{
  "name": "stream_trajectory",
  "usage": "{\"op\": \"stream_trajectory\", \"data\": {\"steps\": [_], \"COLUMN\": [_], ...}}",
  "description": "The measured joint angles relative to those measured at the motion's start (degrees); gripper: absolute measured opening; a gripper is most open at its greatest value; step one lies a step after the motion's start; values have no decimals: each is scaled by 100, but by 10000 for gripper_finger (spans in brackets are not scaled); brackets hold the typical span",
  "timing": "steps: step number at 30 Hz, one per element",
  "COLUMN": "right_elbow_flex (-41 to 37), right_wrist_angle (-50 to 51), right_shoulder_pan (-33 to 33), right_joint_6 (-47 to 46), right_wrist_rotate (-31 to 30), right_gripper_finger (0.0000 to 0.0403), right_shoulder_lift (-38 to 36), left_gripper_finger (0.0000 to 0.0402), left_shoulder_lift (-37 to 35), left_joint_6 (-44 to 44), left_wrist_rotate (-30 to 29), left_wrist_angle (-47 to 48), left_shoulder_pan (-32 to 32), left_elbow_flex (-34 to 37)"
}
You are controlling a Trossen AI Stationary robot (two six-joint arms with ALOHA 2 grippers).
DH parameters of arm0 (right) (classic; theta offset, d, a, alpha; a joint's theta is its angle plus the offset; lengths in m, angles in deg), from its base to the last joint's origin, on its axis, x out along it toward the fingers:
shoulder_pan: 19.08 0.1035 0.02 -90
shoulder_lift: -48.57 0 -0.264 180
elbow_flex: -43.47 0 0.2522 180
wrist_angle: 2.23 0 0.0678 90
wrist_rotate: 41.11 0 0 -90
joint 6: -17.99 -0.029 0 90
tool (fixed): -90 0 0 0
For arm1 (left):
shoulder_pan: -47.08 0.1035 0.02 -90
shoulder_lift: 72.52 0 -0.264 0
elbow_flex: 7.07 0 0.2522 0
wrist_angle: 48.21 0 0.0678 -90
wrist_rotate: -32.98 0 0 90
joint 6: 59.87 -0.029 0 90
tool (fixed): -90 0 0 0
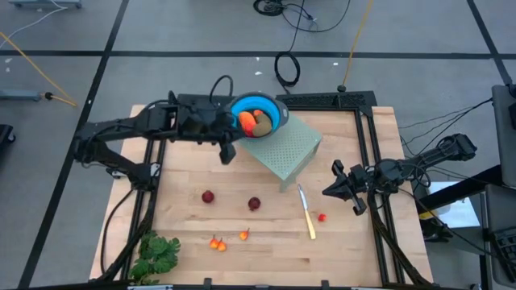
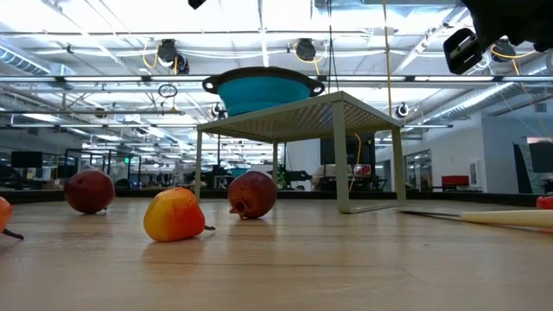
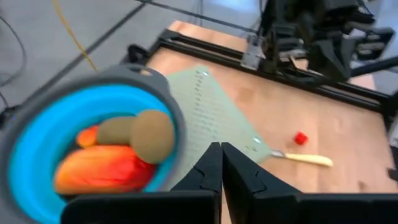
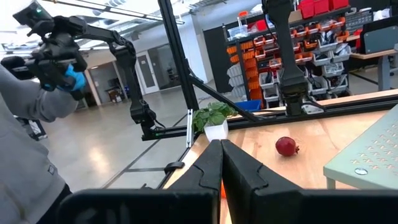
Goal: Pick & Place Fruit
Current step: Put the pomegranate into the blue strainer bowl on the shelf
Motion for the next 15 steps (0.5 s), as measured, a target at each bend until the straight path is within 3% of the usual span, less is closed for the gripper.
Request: {"op": "stream_trajectory", "data": {"steps": [15], "right_elbow_flex": [0], "right_wrist_angle": [2], "right_shoulder_pan": [-2], "right_joint_6": [172], "right_wrist_rotate": [-7], "right_gripper_finger": [0], "right_shoulder_lift": [1], "left_gripper_finger": [2], "left_shoulder_lift": [3], "left_joint_6": [1192], "left_wrist_rotate": [-543], "left_wrist_angle": [473], "left_shoulder_pan": [-1240], "left_elbow_flex": [1]}}
